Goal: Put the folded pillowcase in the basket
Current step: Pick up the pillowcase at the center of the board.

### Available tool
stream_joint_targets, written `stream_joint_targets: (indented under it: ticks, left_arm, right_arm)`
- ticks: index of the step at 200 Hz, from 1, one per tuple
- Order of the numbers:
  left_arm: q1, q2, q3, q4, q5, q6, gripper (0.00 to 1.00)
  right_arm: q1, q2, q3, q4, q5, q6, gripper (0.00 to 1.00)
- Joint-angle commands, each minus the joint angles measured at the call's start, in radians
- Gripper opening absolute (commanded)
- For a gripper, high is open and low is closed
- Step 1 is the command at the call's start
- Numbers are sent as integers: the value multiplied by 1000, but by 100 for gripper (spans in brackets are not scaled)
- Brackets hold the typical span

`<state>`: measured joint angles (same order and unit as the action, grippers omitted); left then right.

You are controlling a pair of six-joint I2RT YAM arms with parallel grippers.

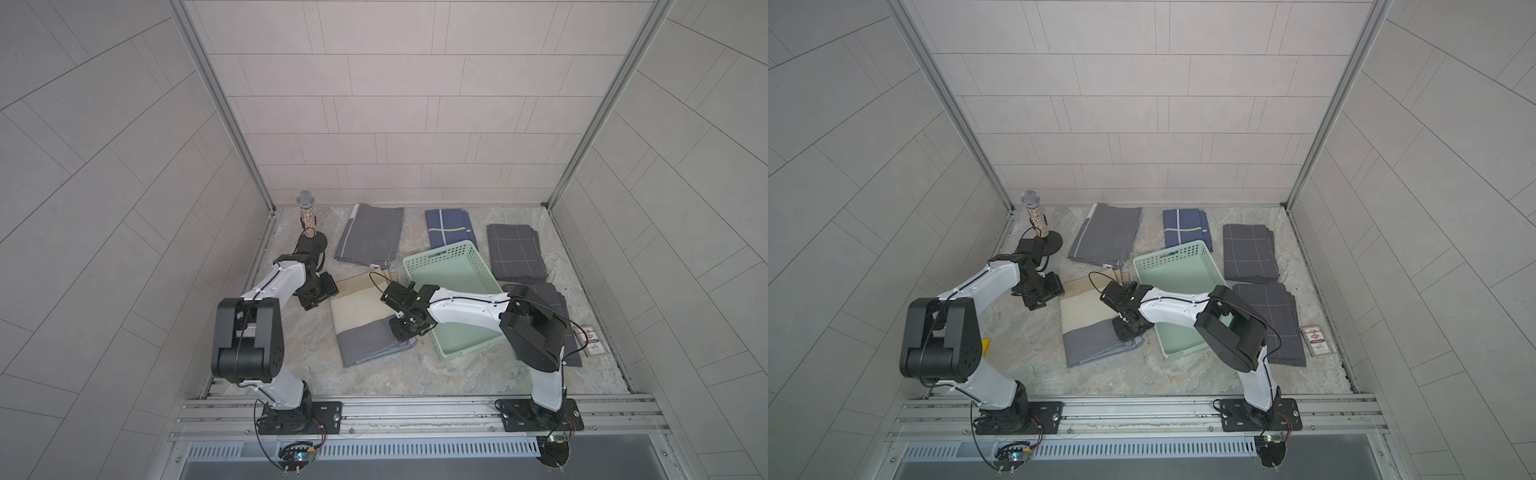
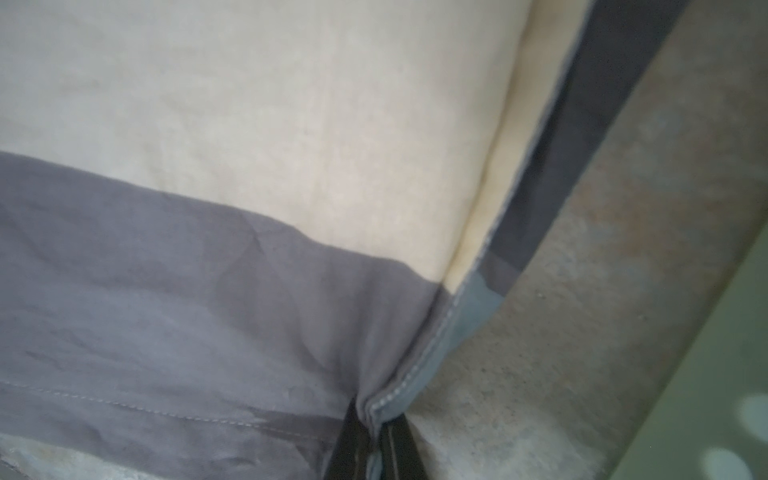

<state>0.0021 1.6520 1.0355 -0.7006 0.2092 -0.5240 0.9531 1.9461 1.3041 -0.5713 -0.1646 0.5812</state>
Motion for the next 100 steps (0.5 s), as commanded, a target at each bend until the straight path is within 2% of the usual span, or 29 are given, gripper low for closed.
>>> stream_joint_targets:
  ticks: [1,44,100]
  left_arm:
    - [-6,60,29,-6,1,0,66]
    - [-10,109,34,55,28,-31,66]
    - [-14,98,5,154,69,-46,64]
  right_arm:
    - [19,19,-31,-40,-48,1,2]
    - [24,32,-41,-11,-65,-3,2]
    - [24,27,-59,-4,-65,-15,2]
